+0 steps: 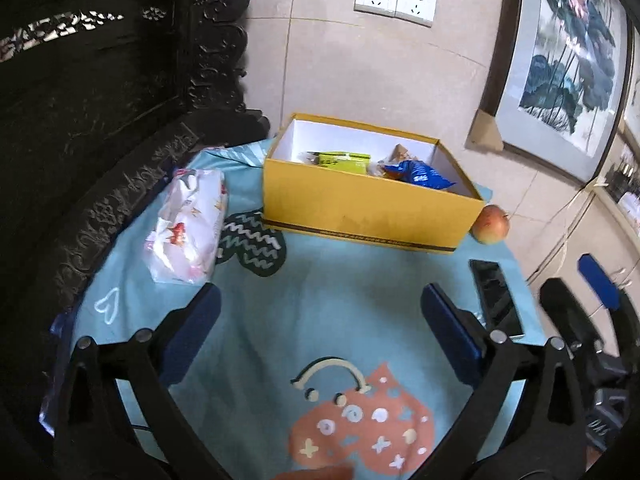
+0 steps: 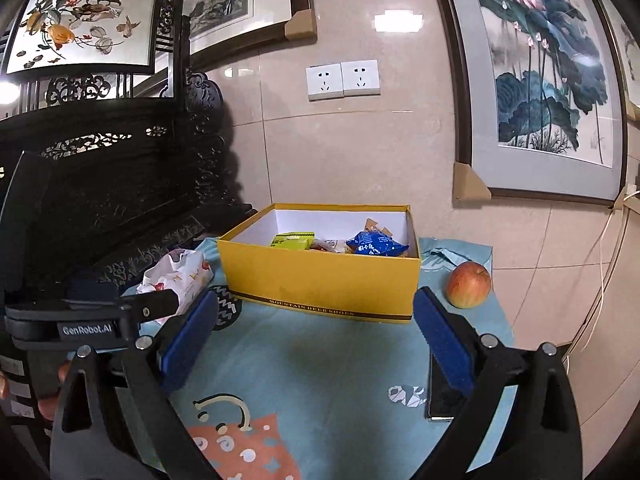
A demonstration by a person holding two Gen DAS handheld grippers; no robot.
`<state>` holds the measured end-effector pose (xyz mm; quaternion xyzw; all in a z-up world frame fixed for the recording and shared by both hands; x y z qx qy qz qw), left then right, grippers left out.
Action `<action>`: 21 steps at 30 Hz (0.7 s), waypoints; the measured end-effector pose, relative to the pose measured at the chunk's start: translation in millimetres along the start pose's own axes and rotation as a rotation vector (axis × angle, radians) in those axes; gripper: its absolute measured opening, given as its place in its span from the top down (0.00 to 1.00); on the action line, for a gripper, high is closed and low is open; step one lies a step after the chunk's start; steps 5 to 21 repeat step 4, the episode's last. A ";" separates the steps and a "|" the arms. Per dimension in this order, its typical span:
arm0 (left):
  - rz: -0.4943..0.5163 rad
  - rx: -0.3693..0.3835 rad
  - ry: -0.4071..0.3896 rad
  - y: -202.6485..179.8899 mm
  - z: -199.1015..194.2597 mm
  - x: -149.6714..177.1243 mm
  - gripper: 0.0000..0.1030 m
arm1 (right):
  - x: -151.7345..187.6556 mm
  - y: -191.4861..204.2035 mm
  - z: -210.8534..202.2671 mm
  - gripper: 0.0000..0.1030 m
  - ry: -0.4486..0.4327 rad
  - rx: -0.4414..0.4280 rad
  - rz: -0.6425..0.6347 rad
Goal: Organize snacks
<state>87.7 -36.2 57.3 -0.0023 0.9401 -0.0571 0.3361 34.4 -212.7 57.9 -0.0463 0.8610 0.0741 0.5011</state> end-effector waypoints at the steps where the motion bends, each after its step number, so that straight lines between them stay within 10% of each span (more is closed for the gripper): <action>1: 0.004 0.002 0.001 -0.4 0.8 1.5 0.02 | 0.7 -0.8 -0.1 0.04 0.002 0.003 0.003; 21: 0.014 -0.011 0.008 -1.3 3.6 6.1 0.02 | 3.0 -4.7 -0.4 0.01 0.003 0.016 0.020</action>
Point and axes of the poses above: each gripper's, at about its wrist camera, not at the fingertips, and z roughly the way its jaws point, y to its left, x to its underside, the point moved 3 cm from there along z, roughly the way its jaws point, and after that the axes turned 10 degrees about y, right-handed, at the moved point
